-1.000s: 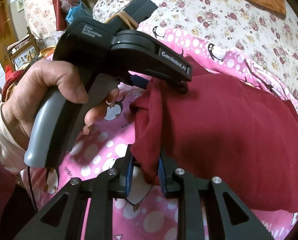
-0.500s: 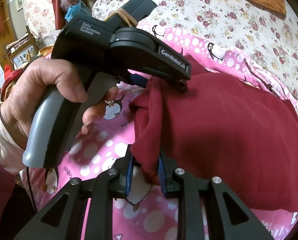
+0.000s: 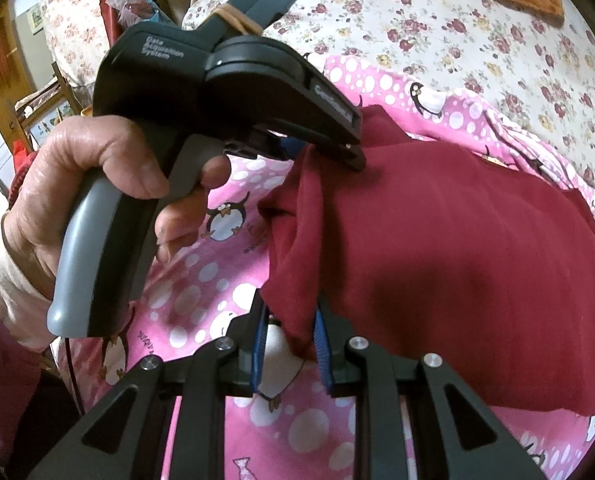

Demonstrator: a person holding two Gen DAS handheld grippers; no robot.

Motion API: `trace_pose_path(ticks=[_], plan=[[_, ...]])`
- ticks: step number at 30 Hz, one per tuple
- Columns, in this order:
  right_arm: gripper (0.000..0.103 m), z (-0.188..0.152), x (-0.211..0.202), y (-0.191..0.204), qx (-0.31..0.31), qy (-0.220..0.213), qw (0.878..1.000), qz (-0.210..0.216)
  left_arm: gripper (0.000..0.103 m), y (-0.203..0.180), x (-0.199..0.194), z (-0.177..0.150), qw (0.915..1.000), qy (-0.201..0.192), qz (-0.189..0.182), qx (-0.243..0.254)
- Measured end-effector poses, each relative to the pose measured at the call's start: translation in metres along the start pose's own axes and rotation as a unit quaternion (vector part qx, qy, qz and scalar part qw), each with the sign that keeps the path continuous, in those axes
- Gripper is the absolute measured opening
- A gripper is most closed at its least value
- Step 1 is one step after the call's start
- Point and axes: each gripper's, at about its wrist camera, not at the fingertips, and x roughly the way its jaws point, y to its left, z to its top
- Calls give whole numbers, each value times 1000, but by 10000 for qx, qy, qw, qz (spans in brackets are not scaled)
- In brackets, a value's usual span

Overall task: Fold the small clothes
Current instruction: 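Release the sweater edge and lift the right gripper away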

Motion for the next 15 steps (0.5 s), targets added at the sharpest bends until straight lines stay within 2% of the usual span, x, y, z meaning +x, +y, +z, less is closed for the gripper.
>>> trace_pose_path(ticks=[8, 11, 15], plan=[[23, -1, -1, -3, 129, 67, 9999, 86, 6, 1, -1, -1, 10000, -17, -36, -58], [38, 1, -4, -7, 274, 181, 9988, 359, 7, 4, -1, -2, 9999, 0, -84, -130], [42, 3, -21, -14, 328, 31, 9985, 444, 11, 12, -11, -5, 9995, -10, -104, -298]])
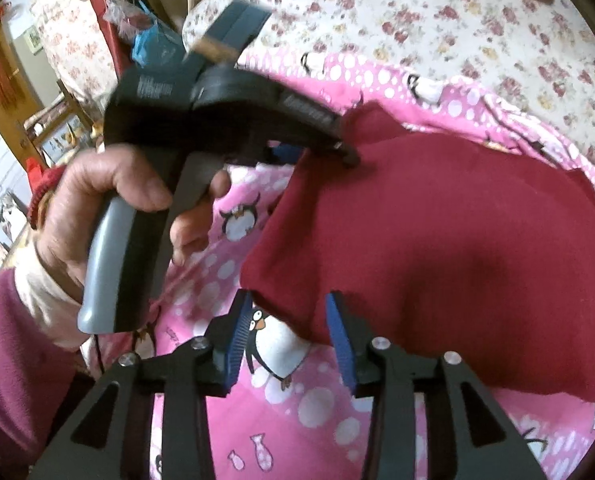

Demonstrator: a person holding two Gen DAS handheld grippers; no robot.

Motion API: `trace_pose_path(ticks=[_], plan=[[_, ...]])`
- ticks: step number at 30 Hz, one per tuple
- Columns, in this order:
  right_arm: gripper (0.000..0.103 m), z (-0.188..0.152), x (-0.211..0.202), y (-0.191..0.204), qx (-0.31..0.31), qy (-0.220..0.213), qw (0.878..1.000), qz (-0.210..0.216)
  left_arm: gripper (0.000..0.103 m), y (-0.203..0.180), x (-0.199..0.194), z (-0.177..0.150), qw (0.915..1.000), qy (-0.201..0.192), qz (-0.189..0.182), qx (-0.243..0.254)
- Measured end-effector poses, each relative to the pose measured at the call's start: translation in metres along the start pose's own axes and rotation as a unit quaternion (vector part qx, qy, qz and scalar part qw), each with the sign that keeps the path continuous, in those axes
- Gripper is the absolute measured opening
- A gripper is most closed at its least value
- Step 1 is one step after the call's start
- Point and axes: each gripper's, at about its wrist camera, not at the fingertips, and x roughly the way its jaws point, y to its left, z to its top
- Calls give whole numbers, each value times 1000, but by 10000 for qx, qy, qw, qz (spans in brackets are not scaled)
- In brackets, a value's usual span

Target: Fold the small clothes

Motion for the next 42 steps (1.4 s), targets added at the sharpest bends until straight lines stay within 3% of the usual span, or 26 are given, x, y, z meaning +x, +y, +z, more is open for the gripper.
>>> trace_pose_path(ticks=[4, 7, 9, 11, 12, 16, 18, 25, 27, 32, 39, 42], plan=[[56, 5, -25, -19, 242, -292, 9993, 1, 12, 3, -14, -9, 9998, -25, 196, -92], [58, 7, -30, -37, 486, -258, 9985, -56, 13, -2, -22, -17, 9997, 5, 142, -187], [58, 6, -31, -50, 708, -120, 9974, -89, 18, -5, -26, -23, 9993, -18, 110, -343], [58, 1, -37, -63, 935, -85, 9955, -101, 36, -5, -27, -31, 9984, 23, 65, -565], [58, -1, -40, -68, 1003, -74, 9949, -96, 38, -4, -26, -35, 9976, 4, 94, -690], [63, -18, -61, -89, 1215, -87, 9923, -209, 38, 3, -23, -41, 9908, -194, 642, -1175], [65, -23, -68, -100, 1308, -65, 9911, -231, 39, 3, -18, -39, 9898, -243, 699, -1216], [63, -12, -81, -115, 869, -387, 9926, -754, 40, -8, 2, -37, 9910, -202, 562, -1197], [50, -4, -76, -119, 734, -374, 9929, -864, 40, -11, 4, -37, 9913, -241, 624, -1135], [34, 20, -44, -126, 465, -400, 9949, -797, 24, -16, 7, -35, 9937, -181, 569, -950], [33, 26, 9, -155, 748, -36, 9945, -731, 3, -31, 0, -33, 9953, -211, 646, -693], [33, 17, 10, -160, 831, -325, 9943, -583, 0, -48, -19, -28, 9975, -307, 246, -584]])
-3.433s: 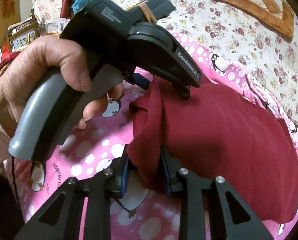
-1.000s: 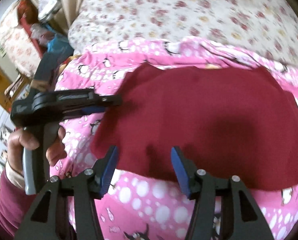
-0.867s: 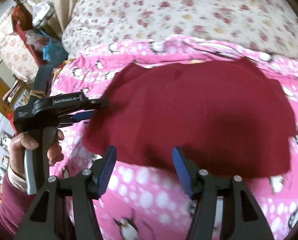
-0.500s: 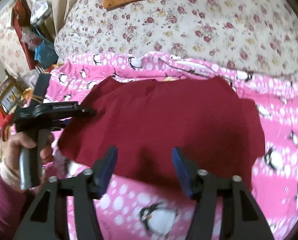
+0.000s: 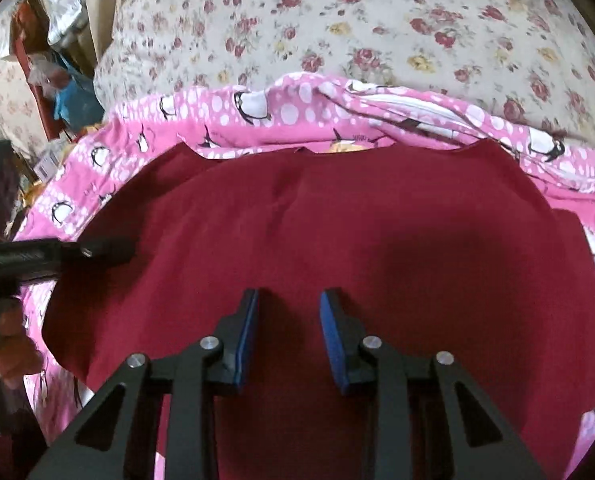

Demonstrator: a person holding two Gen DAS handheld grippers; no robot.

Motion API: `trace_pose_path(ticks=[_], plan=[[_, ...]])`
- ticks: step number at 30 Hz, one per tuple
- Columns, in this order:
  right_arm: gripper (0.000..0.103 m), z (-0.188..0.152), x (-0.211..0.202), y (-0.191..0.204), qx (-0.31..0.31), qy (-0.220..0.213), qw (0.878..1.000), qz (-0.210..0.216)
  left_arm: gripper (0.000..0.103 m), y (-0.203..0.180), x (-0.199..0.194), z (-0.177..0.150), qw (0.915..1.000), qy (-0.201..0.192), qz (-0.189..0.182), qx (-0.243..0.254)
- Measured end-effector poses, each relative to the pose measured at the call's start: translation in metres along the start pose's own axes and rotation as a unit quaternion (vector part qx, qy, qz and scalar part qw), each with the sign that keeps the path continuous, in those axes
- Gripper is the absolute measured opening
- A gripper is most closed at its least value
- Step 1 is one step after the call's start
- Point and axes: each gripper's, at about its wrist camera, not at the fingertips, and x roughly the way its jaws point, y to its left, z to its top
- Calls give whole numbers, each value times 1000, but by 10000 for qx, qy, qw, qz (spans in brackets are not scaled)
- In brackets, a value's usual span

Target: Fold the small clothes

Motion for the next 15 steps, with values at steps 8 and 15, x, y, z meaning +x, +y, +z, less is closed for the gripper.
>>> trace_pose_path(ticks=[8, 15], plan=[[33, 2, -7, -10, 228, 69, 9994, 269, 0, -62, -24, 8, 9966, 101, -768, 281], [38, 5, -48, -58, 964, 60, 9935, 601, 0, -137, 5, 6, 9912, 442, -1059, 661]])
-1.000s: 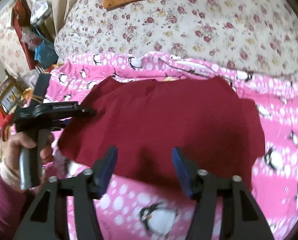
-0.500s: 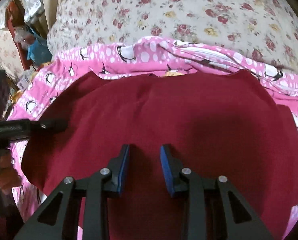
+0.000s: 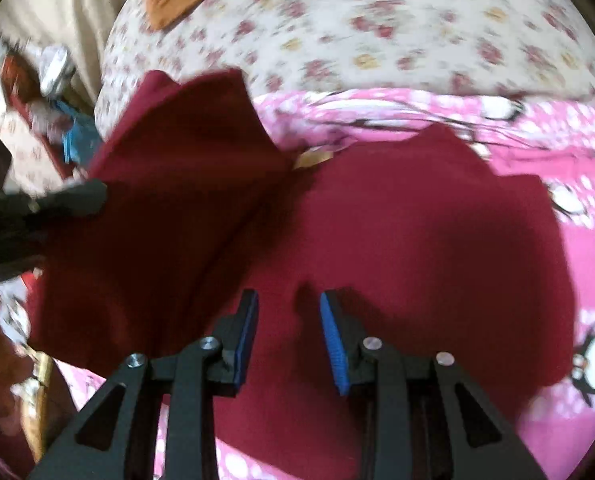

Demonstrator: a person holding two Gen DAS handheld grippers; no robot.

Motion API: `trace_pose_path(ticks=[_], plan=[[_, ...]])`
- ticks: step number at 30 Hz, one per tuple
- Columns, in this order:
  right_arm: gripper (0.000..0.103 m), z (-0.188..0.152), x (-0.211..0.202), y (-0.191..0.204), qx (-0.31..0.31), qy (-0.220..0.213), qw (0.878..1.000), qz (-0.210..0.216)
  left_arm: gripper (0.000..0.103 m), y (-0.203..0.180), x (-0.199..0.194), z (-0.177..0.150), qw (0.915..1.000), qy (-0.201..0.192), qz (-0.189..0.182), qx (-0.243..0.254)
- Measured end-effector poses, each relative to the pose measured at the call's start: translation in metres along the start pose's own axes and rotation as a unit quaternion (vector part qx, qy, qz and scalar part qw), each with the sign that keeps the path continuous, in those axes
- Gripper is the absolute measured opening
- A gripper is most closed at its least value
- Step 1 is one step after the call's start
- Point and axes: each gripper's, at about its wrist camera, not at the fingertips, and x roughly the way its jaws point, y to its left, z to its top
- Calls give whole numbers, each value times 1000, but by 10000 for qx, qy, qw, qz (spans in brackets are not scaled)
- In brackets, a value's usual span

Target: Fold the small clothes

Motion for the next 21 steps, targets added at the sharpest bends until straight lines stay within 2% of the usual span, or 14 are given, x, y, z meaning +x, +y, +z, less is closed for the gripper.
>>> trace_pose_path(ticks=[3, 5, 8, 10, 13, 15, 18, 21], plan=[[46, 6, -17, -30, 473, -90, 9986, 222, 0, -24, 31, -3, 9996, 236, -74, 119], [51, 7, -22, -50, 828, -130, 9958, 357, 0, -36, 53, -7, 9990, 374, 16, 230], [52, 3, -20, -78, 1391, -87, 9870, 804, 0, -34, 76, -16, 9981, 565, 190, 163], [52, -1, -18, -87, 1624, -112, 9810, 1053, 0, -33, 79, -22, 9976, 651, 141, 173], [53, -6, -19, -91, 1760, -189, 9753, 1320, 0, -35, 62, -30, 9979, 582, 50, 263], [61, -4, -18, -90, 1824, -202, 9728, 1414, 0, -38, 45, -33, 9982, 454, 25, 399], [74, 2, -17, -80, 1834, -194, 9701, 1574, 8, -40, 15, -40, 9977, 240, 80, 625], [80, 9, -10, -69, 1812, -138, 9704, 1589, 10, -27, -7, -54, 9977, 40, 220, 636]])
